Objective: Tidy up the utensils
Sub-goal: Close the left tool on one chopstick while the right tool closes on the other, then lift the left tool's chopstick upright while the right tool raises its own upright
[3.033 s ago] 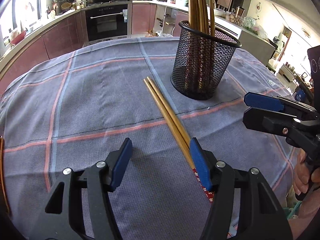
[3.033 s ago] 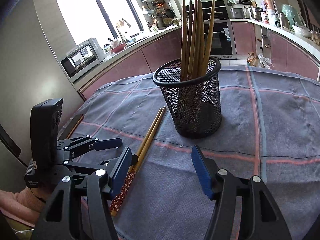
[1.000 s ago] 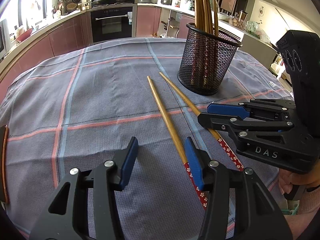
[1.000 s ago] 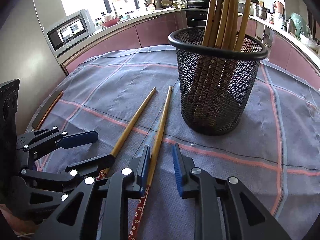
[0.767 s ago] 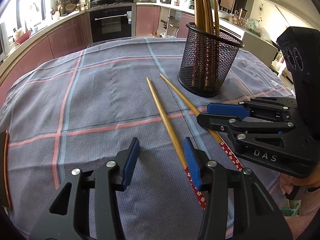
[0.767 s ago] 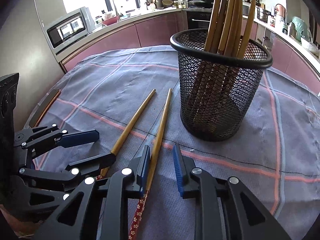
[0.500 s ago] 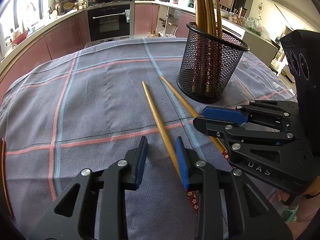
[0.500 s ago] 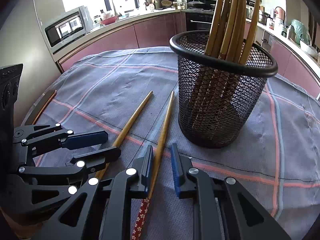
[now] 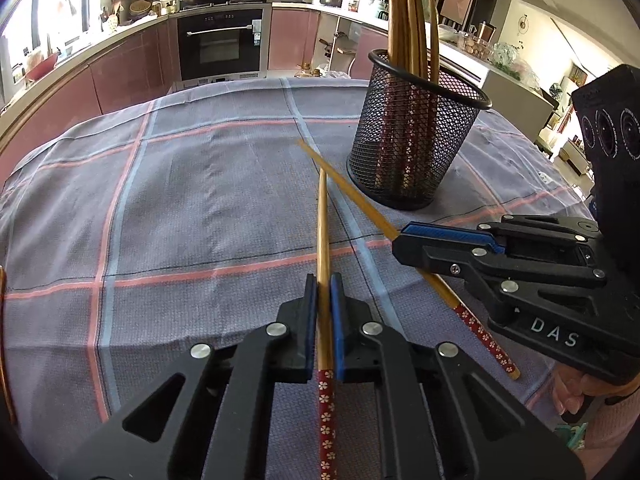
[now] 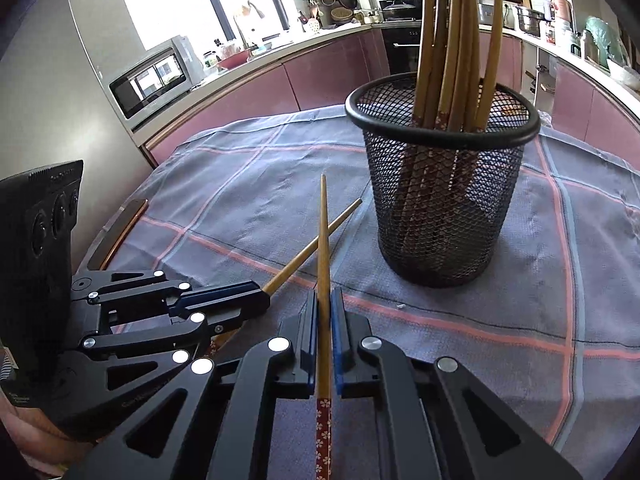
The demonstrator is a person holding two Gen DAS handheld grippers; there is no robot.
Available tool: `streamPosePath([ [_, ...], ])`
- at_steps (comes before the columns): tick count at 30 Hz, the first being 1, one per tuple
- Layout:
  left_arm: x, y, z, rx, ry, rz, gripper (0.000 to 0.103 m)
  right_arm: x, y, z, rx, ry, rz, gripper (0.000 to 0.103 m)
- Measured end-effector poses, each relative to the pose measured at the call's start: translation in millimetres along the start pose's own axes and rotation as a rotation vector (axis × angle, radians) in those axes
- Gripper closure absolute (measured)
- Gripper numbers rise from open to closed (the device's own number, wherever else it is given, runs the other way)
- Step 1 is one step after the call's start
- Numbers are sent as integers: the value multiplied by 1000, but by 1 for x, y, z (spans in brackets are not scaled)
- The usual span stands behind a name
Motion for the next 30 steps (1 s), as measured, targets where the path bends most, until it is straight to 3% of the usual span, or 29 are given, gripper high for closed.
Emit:
streamPosePath([
  [15, -5, -10, -8, -11, -69, 27, 91, 5, -11, 4, 27, 39, 48, 97],
  [17, -6, -10, -8, -19, -63, 25, 95, 5, -11, 3, 21, 27, 44, 97],
  [30, -11, 10, -8, 12, -30, -28, 95, -1, 22, 0, -34, 5, -53, 97],
])
Point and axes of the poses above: each gripper's, at about its wrist camera, not at the fingertips, and y roughly against the way its jaws point, z to its left, x to its underside, the point moved 5 cm from there along -y, roughly the way its jaws point, and after that the axes turned 4 degrees about x, right-handed, at the moved point
